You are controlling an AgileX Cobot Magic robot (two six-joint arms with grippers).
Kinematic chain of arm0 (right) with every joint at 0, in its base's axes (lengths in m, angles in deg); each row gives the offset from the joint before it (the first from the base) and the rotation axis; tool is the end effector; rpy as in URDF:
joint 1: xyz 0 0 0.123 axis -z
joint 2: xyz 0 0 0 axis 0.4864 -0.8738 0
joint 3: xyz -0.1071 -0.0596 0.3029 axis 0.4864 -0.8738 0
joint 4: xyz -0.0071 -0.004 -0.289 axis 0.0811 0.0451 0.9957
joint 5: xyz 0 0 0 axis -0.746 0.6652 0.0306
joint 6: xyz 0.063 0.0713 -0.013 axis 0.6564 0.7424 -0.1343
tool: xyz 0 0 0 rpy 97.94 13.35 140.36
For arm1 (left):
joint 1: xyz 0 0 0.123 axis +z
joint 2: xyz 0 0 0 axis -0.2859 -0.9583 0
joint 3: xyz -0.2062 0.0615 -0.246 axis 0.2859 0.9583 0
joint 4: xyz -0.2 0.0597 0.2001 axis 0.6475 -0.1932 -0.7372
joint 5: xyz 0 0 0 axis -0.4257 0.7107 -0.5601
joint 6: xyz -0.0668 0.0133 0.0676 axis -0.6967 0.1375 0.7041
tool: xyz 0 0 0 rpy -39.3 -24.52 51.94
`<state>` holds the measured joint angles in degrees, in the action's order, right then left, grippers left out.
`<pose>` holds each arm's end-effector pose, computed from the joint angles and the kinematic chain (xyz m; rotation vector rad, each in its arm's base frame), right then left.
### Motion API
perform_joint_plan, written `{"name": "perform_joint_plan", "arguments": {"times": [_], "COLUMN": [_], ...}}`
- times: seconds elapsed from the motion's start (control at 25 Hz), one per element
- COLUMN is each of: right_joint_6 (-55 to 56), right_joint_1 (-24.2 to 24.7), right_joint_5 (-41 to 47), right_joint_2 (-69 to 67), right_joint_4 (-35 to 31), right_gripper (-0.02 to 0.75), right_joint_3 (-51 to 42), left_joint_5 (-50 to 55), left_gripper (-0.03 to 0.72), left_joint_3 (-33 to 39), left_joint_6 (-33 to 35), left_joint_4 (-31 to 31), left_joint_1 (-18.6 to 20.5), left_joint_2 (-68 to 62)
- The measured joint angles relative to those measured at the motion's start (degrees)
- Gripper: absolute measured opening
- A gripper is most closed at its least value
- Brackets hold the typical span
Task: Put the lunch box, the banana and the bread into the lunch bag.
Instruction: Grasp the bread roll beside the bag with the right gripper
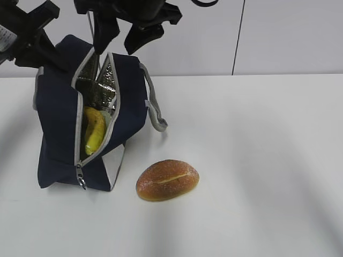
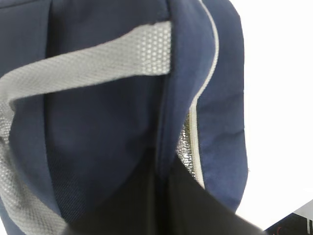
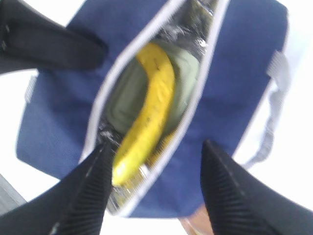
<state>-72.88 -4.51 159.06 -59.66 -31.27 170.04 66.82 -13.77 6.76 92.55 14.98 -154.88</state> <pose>0.4270 0.3067 0.3964 -0.7055 2.5111 0.5105 0.4109 -0.0623 0.3382 -0.0325 2.6637 -0.8128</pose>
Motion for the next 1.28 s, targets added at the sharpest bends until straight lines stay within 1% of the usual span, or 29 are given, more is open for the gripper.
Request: {"name": "perform_joint_plan", "arguments": {"times": [0.24, 0.48, 0.64, 0.92, 1.08, 1.28], "right_joint_6": [-1.9, -5.6, -6.8, -10.0, -17.2, -27.3], "right_joint_1": [0.0, 0.0, 0.0, 0.0, 0.0, 0.0], "right_joint_5": [0.0, -0.1, -0.3, -1.0, -1.4, -3.0], "right_joint_2": [9.5, 15.0, 15.7, 15.7, 15.7, 15.7], "right_joint_4": [5.5, 7.7, 8.1, 8.1, 7.8, 8.0], "right_gripper": [0.426, 0.426, 0.425, 0.425, 0.425, 0.425], "right_joint_3": [-16.5, -31.5, -38.8, -46.6, -49.1, -49.4], "left_joint_5": [0.0, 0.0, 0.1, 0.1, 0.1, 0.2], "left_gripper": [-0.003, -0.003, -0.003, -0.003, -0.003, -0.003], "left_joint_3": [0.0, 0.0, 0.0, 0.0, 0.0, 0.0], "left_joint_6": [0.0, 0.0, 0.0, 0.0, 0.0, 0.1], "left_joint_4": [0.0, 0.0, 0.0, 0.0, 0.0, 0.0], "left_joint_1": [0.0, 0.0, 0.0, 0.0, 0.0, 0.0], "left_joint_2": [0.0, 0.0, 0.0, 0.0, 0.0, 0.0]}}
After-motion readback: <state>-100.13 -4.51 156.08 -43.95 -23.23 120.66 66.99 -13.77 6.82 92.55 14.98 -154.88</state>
